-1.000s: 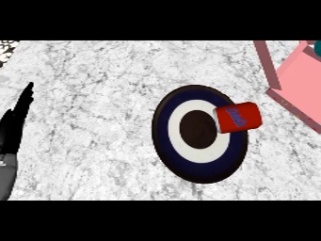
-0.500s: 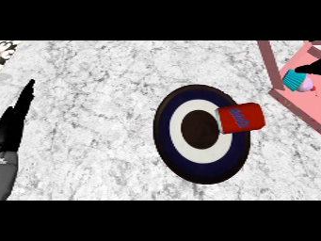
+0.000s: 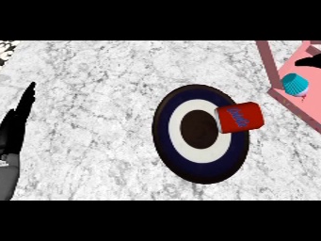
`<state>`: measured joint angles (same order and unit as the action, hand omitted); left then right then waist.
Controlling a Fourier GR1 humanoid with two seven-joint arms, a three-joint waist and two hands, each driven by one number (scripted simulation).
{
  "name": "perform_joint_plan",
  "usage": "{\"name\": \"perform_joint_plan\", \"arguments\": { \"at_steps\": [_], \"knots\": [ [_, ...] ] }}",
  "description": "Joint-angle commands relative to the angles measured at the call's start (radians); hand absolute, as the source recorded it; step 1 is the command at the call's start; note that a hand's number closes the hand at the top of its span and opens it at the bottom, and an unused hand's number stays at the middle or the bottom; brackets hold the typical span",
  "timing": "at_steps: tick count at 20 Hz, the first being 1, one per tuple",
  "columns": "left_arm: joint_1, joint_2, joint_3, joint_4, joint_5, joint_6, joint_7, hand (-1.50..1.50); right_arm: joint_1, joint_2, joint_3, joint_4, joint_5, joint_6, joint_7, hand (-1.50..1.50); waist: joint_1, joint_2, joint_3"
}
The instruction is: Pick the cupcake from the plate and place it in the cardboard box
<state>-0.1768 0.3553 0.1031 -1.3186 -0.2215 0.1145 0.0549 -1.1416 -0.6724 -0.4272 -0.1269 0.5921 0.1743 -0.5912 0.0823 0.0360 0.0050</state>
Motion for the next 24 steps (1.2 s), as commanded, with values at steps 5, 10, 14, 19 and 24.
{"name": "perform_joint_plan", "arguments": {
  "at_steps": [5, 10, 14, 19, 24],
  "knots": [
    [-0.028, 0.036, 0.032, 0.0, 0.025, -0.033, 0.017, 0.0, -0.009, -0.134, -0.156, 0.019, -0.151, 0.109, 0.002, -1.5, -0.008, 0.005, 0.001],
    [0.024, 0.023, 0.019, -0.009, 0.016, -0.029, -0.012, 0.0, 0.054, -0.219, -0.192, 0.032, -0.188, 0.219, -0.02, -1.5, -0.006, 0.004, 0.002],
    [0.022, 0.034, 0.03, -0.006, 0.028, -0.046, -0.019, 0.0, 0.105, -0.267, -0.221, 0.037, -0.213, 0.217, -0.015, -1.5, -0.004, 0.006, 0.003],
    [0.032, 0.004, 0.017, -0.014, 0.009, -0.009, -0.023, 0.0, 0.176, -0.368, -0.229, 0.031, -0.217, 0.289, -0.042, -1.5, -0.007, 0.011, 0.007],
    [0.031, 0.014, 0.025, -0.021, 0.017, -0.02, -0.011, 0.0, 0.255, -0.421, -0.229, 0.025, -0.215, 0.354, -0.097, -1.5, -0.015, 0.012, 0.012]
  ]
}}
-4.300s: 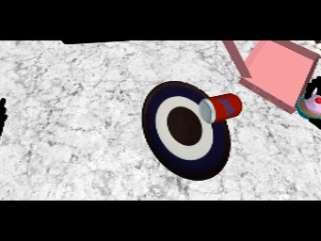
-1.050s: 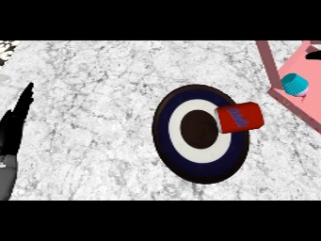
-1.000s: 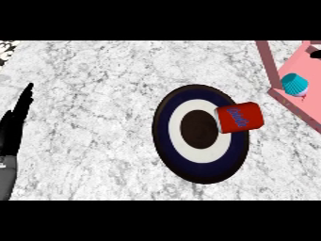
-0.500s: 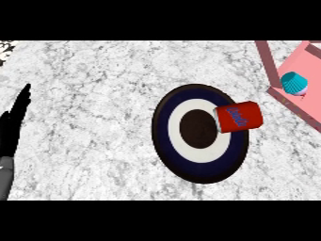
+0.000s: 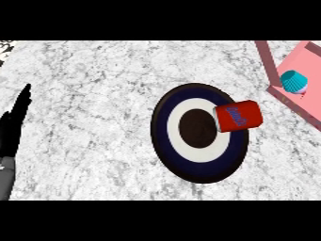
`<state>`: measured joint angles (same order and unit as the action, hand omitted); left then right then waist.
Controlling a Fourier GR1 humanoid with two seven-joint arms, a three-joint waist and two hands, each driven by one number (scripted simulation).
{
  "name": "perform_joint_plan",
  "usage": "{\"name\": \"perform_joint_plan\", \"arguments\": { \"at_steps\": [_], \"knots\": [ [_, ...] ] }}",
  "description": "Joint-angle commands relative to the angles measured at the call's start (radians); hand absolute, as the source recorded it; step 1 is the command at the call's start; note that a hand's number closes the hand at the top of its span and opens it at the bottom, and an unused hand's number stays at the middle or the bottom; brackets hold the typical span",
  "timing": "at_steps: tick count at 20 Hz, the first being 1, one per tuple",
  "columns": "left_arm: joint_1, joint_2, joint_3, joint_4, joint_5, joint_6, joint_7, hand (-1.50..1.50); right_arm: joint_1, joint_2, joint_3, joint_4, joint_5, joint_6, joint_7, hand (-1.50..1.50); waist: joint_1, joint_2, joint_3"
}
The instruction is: Pick the cupcake from the plate and place it in the cardboard box
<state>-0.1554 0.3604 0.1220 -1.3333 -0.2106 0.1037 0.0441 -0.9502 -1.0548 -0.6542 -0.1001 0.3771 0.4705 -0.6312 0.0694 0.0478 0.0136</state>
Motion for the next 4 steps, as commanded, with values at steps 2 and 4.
{"name": "perform_joint_plan", "arguments": {
  "at_steps": [2, 4],
  "knots": [
    [-0.011, -0.009, -0.007, -0.003, -0.007, 0.007, 0.01, 0.0, 0.056, -0.046, 0.011, -0.01, 0.011, 0.083, -0.037, -1.5, 0.001, 0.002, 0.002],
    [-0.009, 0.006, 0.009, -0.001, 0.002, 0.0, 0.011, 0.0, 0.088, -0.091, 0.028, -0.021, 0.026, 0.134, -0.05, -1.5, -0.012, -0.003, 0.002]
  ]
}}
